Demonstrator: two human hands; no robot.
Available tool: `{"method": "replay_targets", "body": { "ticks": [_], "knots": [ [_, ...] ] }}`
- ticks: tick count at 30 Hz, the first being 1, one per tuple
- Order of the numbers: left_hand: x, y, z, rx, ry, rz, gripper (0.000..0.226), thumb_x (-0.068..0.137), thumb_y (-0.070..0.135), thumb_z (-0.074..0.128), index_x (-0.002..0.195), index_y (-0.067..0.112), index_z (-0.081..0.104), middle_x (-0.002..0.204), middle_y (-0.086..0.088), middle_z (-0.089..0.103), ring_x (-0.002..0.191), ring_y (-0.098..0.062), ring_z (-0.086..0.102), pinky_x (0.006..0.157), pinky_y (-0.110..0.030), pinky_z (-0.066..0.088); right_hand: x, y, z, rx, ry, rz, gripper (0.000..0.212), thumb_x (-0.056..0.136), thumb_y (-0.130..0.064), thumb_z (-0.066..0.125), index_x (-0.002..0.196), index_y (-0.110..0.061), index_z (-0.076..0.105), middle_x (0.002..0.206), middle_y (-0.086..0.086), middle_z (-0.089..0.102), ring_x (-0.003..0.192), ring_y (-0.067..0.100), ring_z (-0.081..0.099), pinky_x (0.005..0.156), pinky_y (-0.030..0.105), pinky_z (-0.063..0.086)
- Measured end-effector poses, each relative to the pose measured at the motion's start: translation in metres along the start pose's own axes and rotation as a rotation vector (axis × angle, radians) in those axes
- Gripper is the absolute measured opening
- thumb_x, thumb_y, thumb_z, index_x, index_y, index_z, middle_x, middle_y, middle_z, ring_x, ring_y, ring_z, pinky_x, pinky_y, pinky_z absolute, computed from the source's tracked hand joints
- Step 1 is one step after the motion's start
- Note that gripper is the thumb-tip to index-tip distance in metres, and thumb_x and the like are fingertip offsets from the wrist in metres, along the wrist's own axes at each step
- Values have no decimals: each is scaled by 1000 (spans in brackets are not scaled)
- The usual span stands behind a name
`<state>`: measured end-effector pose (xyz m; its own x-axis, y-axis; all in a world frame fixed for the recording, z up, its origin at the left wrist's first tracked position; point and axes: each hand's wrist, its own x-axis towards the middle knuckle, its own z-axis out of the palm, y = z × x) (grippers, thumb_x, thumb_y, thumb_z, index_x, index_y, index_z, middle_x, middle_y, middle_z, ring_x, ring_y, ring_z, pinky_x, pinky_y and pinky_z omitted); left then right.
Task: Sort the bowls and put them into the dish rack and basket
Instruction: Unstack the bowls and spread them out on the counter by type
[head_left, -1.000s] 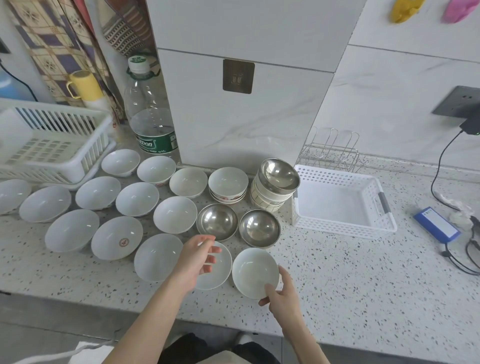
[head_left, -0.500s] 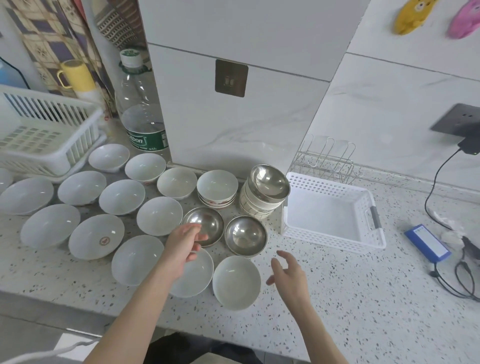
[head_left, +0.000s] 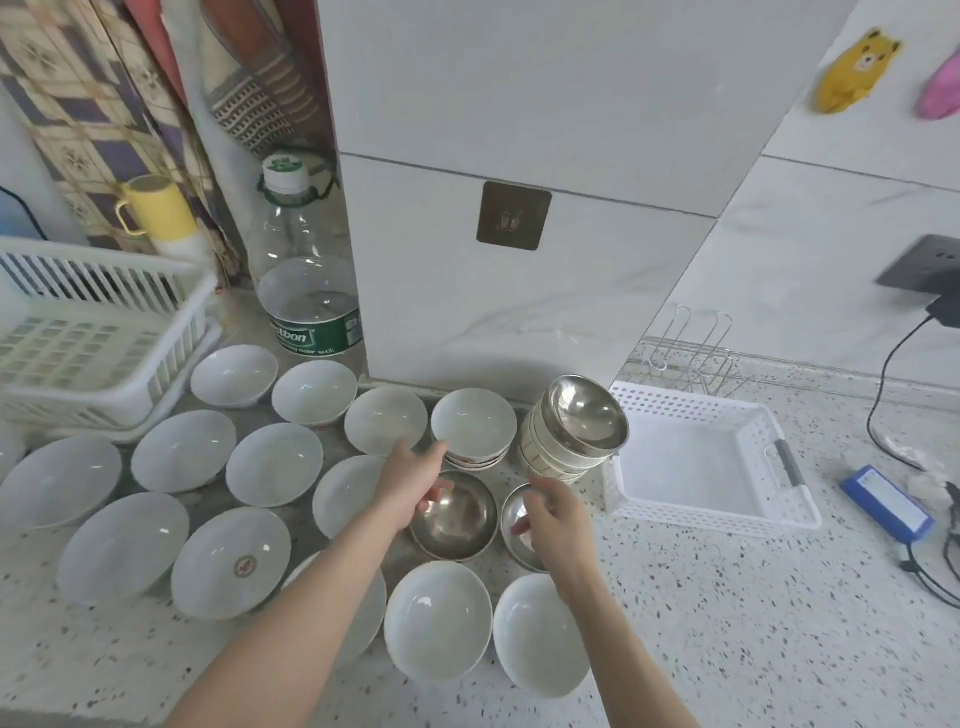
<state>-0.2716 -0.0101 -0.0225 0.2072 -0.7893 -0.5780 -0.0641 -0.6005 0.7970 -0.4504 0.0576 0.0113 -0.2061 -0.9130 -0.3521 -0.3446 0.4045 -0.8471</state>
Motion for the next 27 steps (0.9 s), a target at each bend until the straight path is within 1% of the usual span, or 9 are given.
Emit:
{"method": "replay_targets", "body": {
  "ticks": [3, 6, 8, 10, 12, 15, 19, 24, 27],
  "knots": [
    [11, 6, -1, 77, -28, 39, 71, 94, 27, 55, 154, 20, 17, 82, -10, 70, 47, -14, 66, 32, -16, 29, 1, -6, 11, 36, 16, 13, 21, 93, -24, 53, 112, -33, 56, 69, 1, 73, 52, -5, 58, 63, 22, 44],
    [17, 10, -2, 114, -52, 78, 72, 93, 19, 52, 155, 29, 17, 75, -2, 68, 60, -22, 72, 32, -17, 33, -2, -6, 15, 66, 76, -16, 14, 93, -25, 56, 105, -32, 59, 64, -1, 71, 52, -5, 60, 56, 11, 43],
    [19, 12, -1, 119, -64, 97, 69, 92, 16, 51, 154, 29, 24, 81, -4, 70, 54, -17, 71, 31, -16, 33, -6, -4, 16, 73, 102, -6, 14, 93, -27, 56, 105, -27, 64, 59, -1, 69, 57, -2, 62, 55, 11, 44],
    [21, 14, 0, 125, -73, 126, 62, 91, 15, 51, 149, 27, 33, 90, -2, 69, 50, -13, 69, 31, -16, 34, -11, 0, 17, 80, 114, 25, 16, 94, -28, 55, 105, -26, 67, 59, -2, 68, 58, -1, 63, 60, 18, 47],
    [23, 17, 0, 144, -88, 154, 51, 92, 13, 52, 141, 26, 42, 90, 3, 66, 49, -13, 69, 31, -16, 35, -14, 3, 18, 94, 131, 46, 16, 94, -29, 55, 105, -27, 67, 58, -4, 68, 58, -1, 63, 63, 23, 48],
    [28, 19, 1, 190, -112, 181, 39, 92, 8, 51, 128, 24, 49, 86, -1, 68, 46, -12, 68, 31, -17, 35, -15, 5, 15, 88, 173, 64, 16, 94, -29, 55, 104, -29, 67, 59, -6, 69, 60, 2, 63, 66, 24, 47],
    [29, 22, 0, 191, -127, 195, 40, 90, 4, 47, 122, 29, 49, 89, -4, 69, 43, -11, 67, 30, -17, 34, -16, 5, 8, 89, 212, 77, 16, 93, -26, 56, 102, -23, 69, 59, -4, 69, 57, 2, 63, 64, 25, 48],
    [30, 27, 3, 148, -136, 210, 48, 87, 0, 41, 120, 34, 49, 81, -8, 70, 49, -22, 66, 34, -21, 36, -19, 6, 6, 53, 250, 78, 14, 93, -26, 57, 100, -25, 69, 58, -4, 69, 53, -2, 61, 58, 19, 43],
    [29, 30, 1, 102, -158, 197, 51, 88, -3, 38, 119, 37, 48, 79, -6, 67, 43, -15, 65, 33, -20, 34, -19, 4, 9, 62, 239, 73, 13, 93, -24, 56, 97, -27, 68, 58, -5, 69, 53, -2, 61, 56, 19, 44]
  ]
}}
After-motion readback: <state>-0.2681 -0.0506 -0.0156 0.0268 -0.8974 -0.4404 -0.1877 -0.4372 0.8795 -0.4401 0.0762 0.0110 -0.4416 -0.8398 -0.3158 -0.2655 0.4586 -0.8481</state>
